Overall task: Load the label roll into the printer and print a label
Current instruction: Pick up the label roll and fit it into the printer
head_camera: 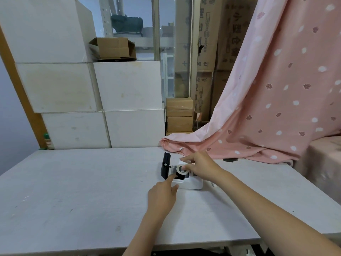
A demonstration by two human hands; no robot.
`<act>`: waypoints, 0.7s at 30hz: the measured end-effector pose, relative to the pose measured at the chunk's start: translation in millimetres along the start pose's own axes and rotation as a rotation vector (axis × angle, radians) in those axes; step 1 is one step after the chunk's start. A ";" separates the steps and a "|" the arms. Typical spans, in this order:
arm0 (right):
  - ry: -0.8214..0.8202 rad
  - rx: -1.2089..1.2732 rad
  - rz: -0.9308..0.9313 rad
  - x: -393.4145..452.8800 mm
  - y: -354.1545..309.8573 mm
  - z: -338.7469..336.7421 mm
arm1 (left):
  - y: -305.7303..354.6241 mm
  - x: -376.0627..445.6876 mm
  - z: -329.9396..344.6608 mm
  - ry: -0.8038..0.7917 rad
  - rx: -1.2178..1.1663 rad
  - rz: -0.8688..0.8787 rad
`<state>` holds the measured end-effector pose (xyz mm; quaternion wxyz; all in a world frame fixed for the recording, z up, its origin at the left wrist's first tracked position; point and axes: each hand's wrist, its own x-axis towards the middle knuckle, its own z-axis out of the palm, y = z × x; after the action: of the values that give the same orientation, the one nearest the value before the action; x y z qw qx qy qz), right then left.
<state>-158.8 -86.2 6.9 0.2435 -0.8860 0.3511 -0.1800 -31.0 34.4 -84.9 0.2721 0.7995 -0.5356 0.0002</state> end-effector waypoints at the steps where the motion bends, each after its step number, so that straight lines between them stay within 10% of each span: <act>1: 0.001 -0.007 -0.004 0.5 0.1 0.3 | 0.3 0.0 0.6 0.002 0.019 0.008; 21: -0.106 -0.156 -0.033 3.9 4.7 13.4 | 0.6 -3.7 3.1 0.052 0.042 0.043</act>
<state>-152.1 -87.9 -6.0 0.1889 -0.9162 0.3361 -0.1090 -34.0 36.0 -88.4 0.2691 0.7930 -0.5453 0.0383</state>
